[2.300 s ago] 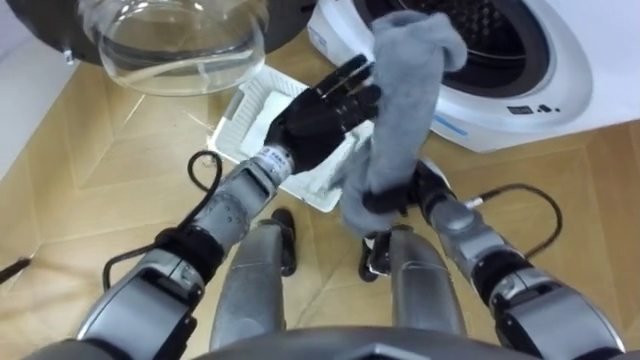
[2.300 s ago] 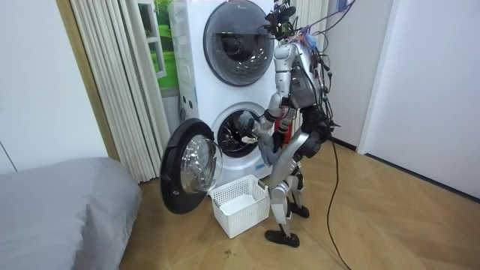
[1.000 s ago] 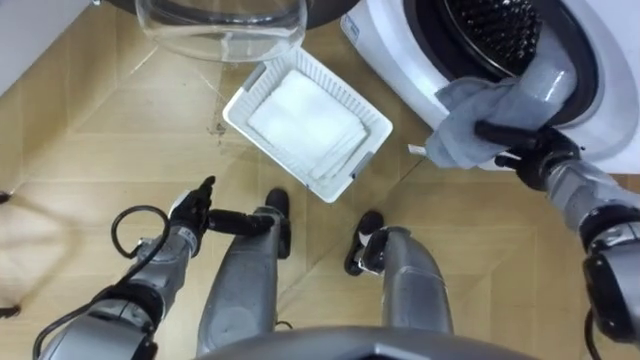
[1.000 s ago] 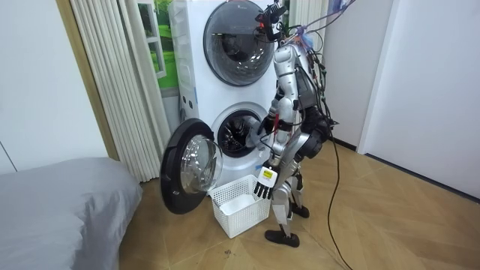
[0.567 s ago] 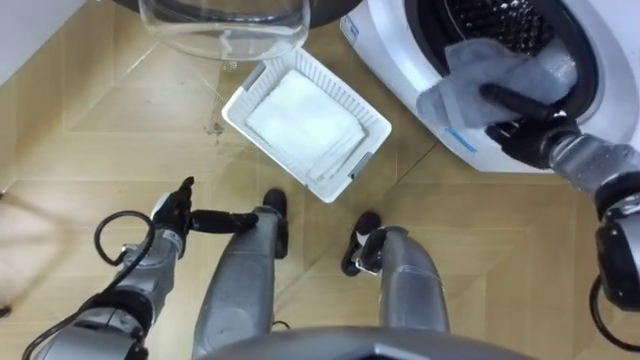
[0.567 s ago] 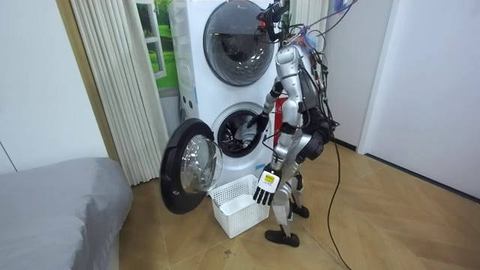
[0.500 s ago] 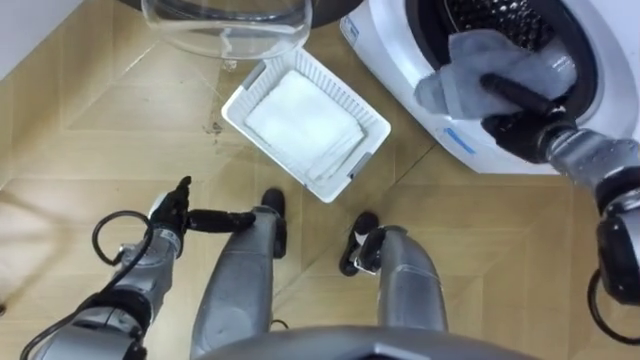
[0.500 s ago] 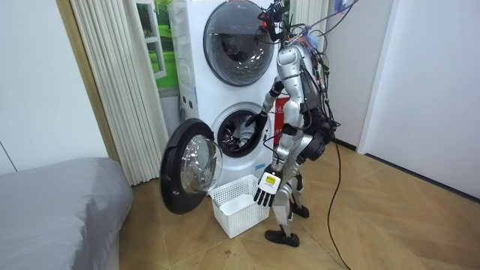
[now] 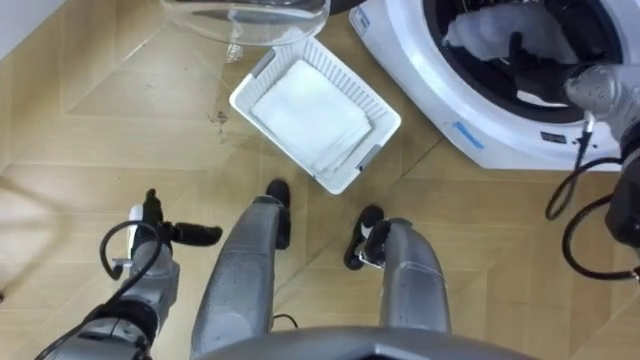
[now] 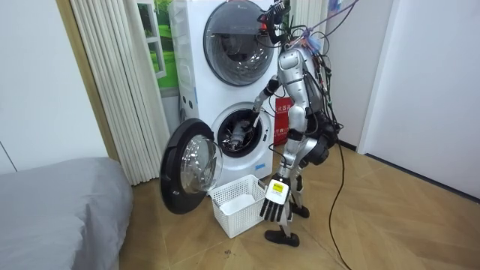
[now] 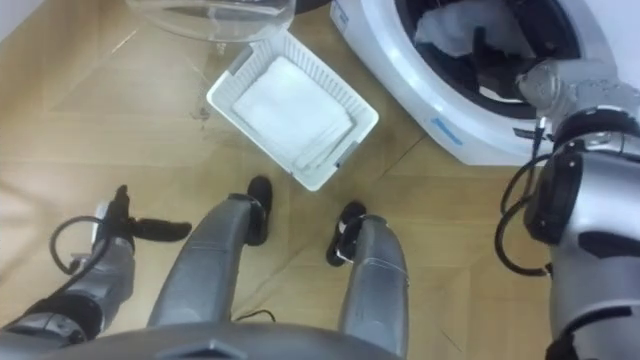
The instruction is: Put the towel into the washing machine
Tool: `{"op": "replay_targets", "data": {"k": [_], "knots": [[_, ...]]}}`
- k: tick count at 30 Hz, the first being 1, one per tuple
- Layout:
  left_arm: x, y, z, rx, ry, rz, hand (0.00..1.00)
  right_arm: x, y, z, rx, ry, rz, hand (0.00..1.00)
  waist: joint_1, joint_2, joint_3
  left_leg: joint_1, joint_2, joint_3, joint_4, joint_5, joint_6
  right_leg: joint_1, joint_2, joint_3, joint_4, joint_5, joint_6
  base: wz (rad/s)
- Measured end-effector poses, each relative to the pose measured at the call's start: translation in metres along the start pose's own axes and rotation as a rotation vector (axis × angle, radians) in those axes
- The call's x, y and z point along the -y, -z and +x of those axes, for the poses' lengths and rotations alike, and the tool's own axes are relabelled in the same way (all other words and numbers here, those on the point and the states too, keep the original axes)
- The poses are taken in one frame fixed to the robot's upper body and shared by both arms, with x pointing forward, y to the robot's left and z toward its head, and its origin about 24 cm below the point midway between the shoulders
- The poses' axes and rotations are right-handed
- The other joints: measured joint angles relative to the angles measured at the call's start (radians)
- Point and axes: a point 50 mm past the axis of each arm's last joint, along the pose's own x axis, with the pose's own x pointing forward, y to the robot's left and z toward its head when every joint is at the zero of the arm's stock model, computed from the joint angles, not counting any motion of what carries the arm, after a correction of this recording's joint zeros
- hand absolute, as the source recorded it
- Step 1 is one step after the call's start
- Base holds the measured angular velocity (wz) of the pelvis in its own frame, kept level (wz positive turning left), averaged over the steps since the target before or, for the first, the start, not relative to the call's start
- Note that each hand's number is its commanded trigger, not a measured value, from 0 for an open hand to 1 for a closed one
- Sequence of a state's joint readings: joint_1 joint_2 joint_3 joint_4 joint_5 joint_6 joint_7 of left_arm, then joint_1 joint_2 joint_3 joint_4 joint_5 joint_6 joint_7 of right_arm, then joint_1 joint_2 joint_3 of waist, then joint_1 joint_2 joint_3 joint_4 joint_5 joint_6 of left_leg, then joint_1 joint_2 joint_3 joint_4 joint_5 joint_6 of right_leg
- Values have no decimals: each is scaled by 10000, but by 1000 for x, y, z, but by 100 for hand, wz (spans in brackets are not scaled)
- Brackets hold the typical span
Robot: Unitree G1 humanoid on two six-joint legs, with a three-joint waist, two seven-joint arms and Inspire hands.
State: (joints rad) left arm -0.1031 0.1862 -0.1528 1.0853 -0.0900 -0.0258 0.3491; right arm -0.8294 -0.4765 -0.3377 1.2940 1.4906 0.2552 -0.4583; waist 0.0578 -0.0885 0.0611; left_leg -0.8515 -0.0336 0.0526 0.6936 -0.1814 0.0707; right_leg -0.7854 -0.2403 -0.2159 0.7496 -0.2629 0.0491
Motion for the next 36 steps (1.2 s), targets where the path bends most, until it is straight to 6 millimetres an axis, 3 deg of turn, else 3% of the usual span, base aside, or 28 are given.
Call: {"op": "replay_targets", "data": {"k": [8,19,23,25,28,30,31,32,33,34,36], "knots": [[-5,11,1,-565,-339,-16,0,-1,-7,-3,559,935,735,0,61,428,-66,303,-148,52,-139,17,134,212,-19,258,-18,-29,163,3],[-3,13,1,-602,392,104,0,23,-18,1,1213,2096,1815,0,84,531,-127,1036,-191,177,-729,116,274,994,26,325,-717,212,327,-1],[-2,20,0,-874,930,163,0,60,-27,6,1758,2918,1738,0,282,666,-197,2037,-160,115,-1428,194,264,2117,301,365,-1701,449,355,0],[0,25,-1,-1042,1202,156,0,83,-30,8,2083,3153,1596,0,295,787,-277,2462,-186,-38,-1816,286,251,2629,415,255,-2282,581,378,15],[-3,37,-4,-1378,1376,234,0,141,-25,12,2837,3917,878,0,310,804,-304,3350,-98,-41,-2479,330,184,3611,689,314,-3254,831,351,-4],[-3,52,-9,-1770,1424,182,0,198,-20,7,3295,4784,-491,0,268,793,-401,3975,-74,-12,-2999,384,100,4356,855,255,-3974,1071,309,-16],[-3,54,-10,-1823,1445,180,0,215,-19,3,3341,5117,-986,0,245,792,-402,4147,-60,-12,-3137,403,71,4530,879,198,-4128,1111,291,-13],[-2,59,-12,-1917,1505,170,0,246,-14,-4,3319,5795,-2317,0,210,798,-410,4467,-12,5,-3377,419,27,4859,965,182,-4432,1181,260,-12],[-1,63,-14,-2002,1554,126,0,273,-7,-12,3127,6404,-3636,0,152,816,-475,4699,57,12,-3545,407,-48,5134,1076,188,-4744,1271,217,-15],[0,65,-15,-2042,1551,54,0,285,-3,-16,2977,6656,-4218,0,132,802,-508,4806,77,25,-3637,395,-90,5221,1108,204,-4840,1278,202,-22],[1,68,-18,-2052,1536,-266,0,319,7,-30,2284,7281,-7210,0,35,810,-534,5261,212,208,-3974,403,-211,5493,1224,188,-4998,1335,113,-28]]}}
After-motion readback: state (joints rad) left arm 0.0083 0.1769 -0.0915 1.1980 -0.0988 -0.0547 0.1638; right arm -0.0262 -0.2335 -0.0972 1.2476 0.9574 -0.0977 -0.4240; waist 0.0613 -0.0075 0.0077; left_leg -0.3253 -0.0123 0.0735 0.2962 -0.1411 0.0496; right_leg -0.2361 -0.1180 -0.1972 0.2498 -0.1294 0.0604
